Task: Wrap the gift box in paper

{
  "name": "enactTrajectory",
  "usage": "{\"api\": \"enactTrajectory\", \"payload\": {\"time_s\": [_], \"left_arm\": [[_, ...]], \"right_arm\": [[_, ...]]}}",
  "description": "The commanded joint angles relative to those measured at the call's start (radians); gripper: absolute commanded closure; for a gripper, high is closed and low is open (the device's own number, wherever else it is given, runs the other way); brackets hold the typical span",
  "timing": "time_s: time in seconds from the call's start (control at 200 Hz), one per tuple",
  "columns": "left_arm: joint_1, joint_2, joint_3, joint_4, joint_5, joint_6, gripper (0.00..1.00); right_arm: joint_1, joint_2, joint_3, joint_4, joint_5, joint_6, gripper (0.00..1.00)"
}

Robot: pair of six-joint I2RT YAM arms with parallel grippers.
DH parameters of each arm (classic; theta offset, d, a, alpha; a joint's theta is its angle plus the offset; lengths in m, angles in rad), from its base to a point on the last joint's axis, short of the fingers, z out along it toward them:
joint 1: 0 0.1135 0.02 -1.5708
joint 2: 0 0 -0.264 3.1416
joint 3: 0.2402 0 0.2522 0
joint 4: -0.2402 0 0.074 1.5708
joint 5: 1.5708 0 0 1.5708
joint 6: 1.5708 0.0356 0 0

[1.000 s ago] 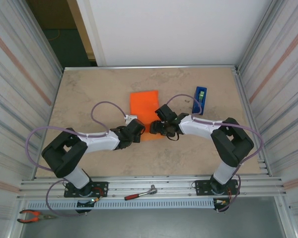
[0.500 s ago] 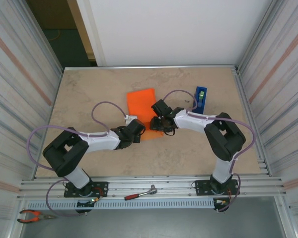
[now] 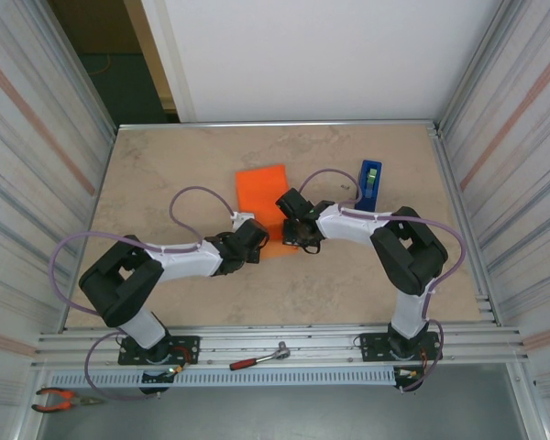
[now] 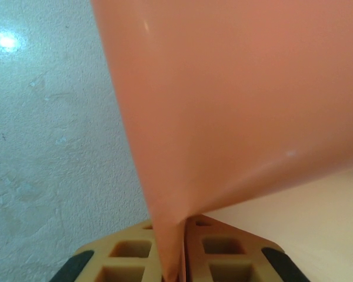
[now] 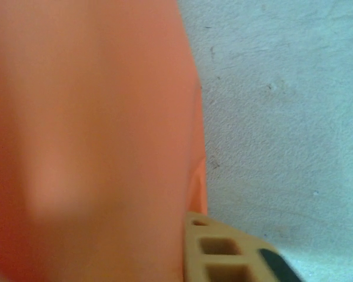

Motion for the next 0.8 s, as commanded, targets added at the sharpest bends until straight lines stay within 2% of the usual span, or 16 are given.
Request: {"api": "enactTrajectory", "payload": {"time_s": [0.0, 0.291, 0.351, 0.396, 0.446, 0.511, 0.571, 0.616, 0.671, 0.707, 0.747, 0.752, 0.767, 0.772, 0.787, 0.797], "left_arm": [[-0.006, 0.003, 0.03, -0.017, -0.008, 0.017, 0.85], [-0.006, -0.005, 0.018, -0.016, -0.011, 0.026, 0.85], [-0.006, -0.01, 0.013, -0.015, -0.011, 0.025, 0.85], [-0.005, -0.013, 0.007, -0.013, -0.011, 0.026, 0.85], [-0.006, -0.014, 0.003, -0.01, -0.01, 0.027, 0.85], [-0.005, -0.013, 0.0, -0.007, -0.013, 0.027, 0.85], [-0.006, -0.01, -0.002, -0.007, -0.011, 0.028, 0.86], [-0.006, -0.009, 0.0, -0.005, -0.011, 0.03, 0.86], [-0.006, -0.005, 0.001, -0.005, -0.011, 0.029, 0.85], [-0.005, -0.004, 0.003, -0.005, -0.011, 0.03, 0.86], [-0.005, -0.004, 0.004, -0.005, -0.011, 0.03, 0.86], [-0.005, -0.004, 0.005, -0.006, -0.012, 0.03, 0.86], [-0.006, -0.004, 0.004, -0.006, -0.012, 0.031, 0.86], [-0.006, -0.004, 0.005, -0.006, -0.013, 0.032, 0.86], [-0.005, -0.004, 0.006, -0.007, -0.011, 0.032, 0.86], [-0.004, -0.004, 0.006, -0.007, -0.011, 0.032, 0.86]], "right_arm": [[0.013, 0.004, 0.01, -0.026, 0.028, 0.025, 1.0], [0.06, -0.035, -0.017, -0.006, 0.028, 0.077, 1.0], [0.07, -0.042, -0.024, -0.003, 0.028, 0.089, 0.81], [0.075, -0.046, -0.029, 0.002, 0.028, 0.092, 0.76], [0.076, -0.045, -0.035, 0.006, 0.027, 0.097, 0.77], [0.071, -0.041, -0.039, 0.011, 0.019, 0.098, 0.95], [0.067, -0.04, -0.041, 0.012, 0.017, 0.098, 0.99], [0.063, -0.039, -0.042, 0.012, 0.013, 0.097, 0.92], [0.058, -0.039, -0.041, 0.01, 0.014, 0.098, 0.66], [0.055, -0.04, -0.042, 0.008, 0.013, 0.097, 0.6], [0.052, -0.039, -0.042, 0.009, 0.011, 0.095, 0.65], [0.051, -0.04, -0.043, 0.009, 0.011, 0.094, 0.72], [0.048, -0.04, -0.043, 0.011, 0.011, 0.094, 0.82], [0.048, -0.04, -0.043, 0.011, 0.011, 0.094, 0.82], [0.048, -0.041, -0.045, 0.012, 0.01, 0.093, 0.94], [0.048, -0.041, -0.046, 0.012, 0.01, 0.092, 0.96]]}}
